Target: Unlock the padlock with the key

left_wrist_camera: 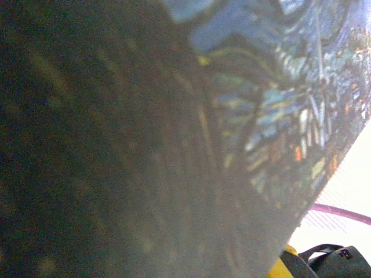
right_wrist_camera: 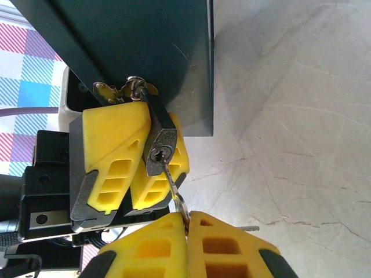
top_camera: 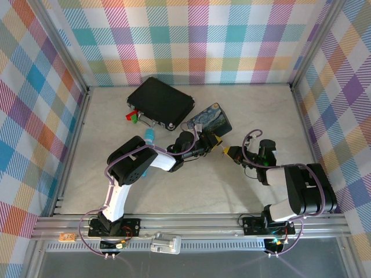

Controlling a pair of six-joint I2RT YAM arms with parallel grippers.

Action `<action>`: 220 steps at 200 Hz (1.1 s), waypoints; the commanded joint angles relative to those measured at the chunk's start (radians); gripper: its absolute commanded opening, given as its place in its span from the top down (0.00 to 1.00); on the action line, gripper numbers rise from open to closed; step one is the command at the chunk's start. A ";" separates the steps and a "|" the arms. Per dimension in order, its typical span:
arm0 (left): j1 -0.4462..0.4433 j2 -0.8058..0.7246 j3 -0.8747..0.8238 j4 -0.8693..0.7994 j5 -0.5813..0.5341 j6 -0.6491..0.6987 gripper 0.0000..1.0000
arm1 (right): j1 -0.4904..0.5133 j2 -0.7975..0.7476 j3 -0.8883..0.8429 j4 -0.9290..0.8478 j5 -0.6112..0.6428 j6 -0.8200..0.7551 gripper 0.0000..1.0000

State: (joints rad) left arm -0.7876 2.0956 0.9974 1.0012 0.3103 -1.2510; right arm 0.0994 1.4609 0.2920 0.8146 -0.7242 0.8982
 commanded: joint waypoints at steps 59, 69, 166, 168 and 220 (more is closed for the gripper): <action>-0.039 0.004 0.035 0.002 0.017 -0.086 1.00 | 0.026 -0.043 0.070 -0.063 0.044 -0.210 1.00; -0.042 0.004 0.035 0.003 0.008 -0.095 1.00 | 0.044 -0.063 0.073 -0.095 0.079 -0.244 1.00; -0.061 0.005 0.036 0.043 0.003 -0.109 1.00 | 0.088 -0.119 0.091 -0.192 0.186 -0.147 1.00; -0.061 0.003 0.035 0.044 0.003 -0.110 1.00 | 0.088 -0.116 0.091 -0.192 0.184 -0.136 1.00; -0.070 0.000 0.023 0.080 0.004 -0.100 1.00 | 0.089 -0.051 0.104 -0.027 0.127 0.100 1.00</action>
State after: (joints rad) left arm -0.8036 2.1010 1.0145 0.9981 0.2222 -1.3243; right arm 0.1799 1.3926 0.3492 0.6571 -0.5625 0.8631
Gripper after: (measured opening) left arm 0.149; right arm 0.048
